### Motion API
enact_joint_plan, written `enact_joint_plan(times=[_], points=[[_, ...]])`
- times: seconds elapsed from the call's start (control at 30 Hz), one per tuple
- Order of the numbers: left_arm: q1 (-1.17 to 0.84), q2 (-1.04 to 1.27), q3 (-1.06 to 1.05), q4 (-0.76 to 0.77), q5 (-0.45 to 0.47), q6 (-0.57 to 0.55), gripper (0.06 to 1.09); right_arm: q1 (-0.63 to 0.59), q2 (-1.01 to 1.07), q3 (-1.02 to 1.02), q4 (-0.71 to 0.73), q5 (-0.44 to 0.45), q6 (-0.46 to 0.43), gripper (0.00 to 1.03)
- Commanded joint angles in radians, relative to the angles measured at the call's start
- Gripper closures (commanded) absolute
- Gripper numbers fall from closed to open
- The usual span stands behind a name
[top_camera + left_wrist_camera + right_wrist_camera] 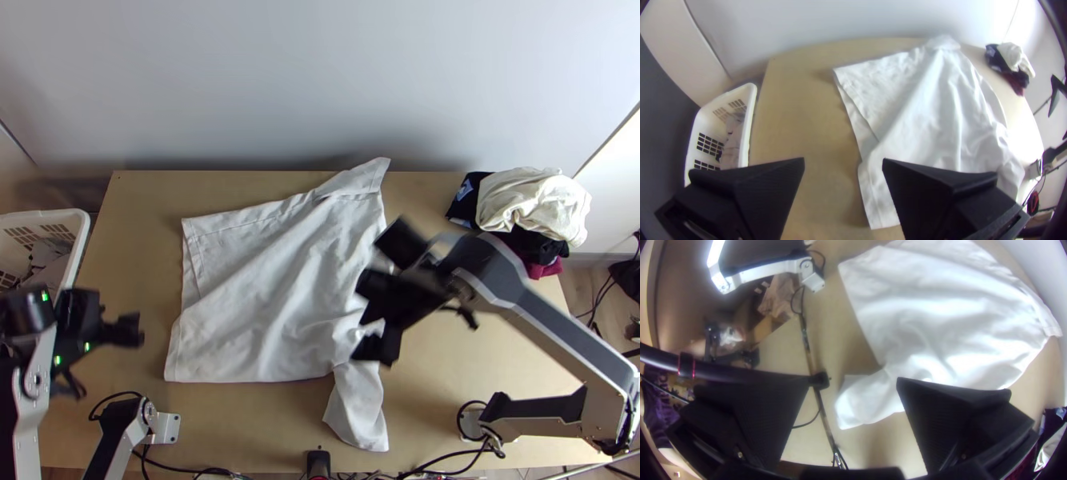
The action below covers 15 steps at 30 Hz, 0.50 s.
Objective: Fold the t-shirt
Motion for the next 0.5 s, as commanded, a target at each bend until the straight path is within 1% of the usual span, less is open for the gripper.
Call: enact_joint_plan(times=[0.0, 0.07, 0.13, 0.3, 0.47], points=[[0.039, 0.267, 0.065, 0.209, 0.012, -0.198, 0.22, -0.226, -0.023, 0.124, -0.006, 0.0, 0.011, 0.1], [-0.002, 0.399, 0.12, 0.248, 0.021, -0.292, 0.24, -0.269, -0.046, 0.096, -0.007, 0.0, 0.012, 0.1], [-0.037, 0.523, 0.181, 0.278, 0.02, -0.344, 0.24, -0.291, -0.066, 0.066, -0.006, 0.0, 0.015, 0.1], [-0.134, 0.764, 0.345, 0.326, -0.017, -0.4, 0.24, -0.328, -0.093, 0.006, 0.016, 0.0, 0.044, 0.1], [-0.166, 0.942, 0.454, 0.341, -0.034, -0.451, 0.24, -0.369, -0.103, -0.034, 0.034, 0.0, 0.054, 0.1]])
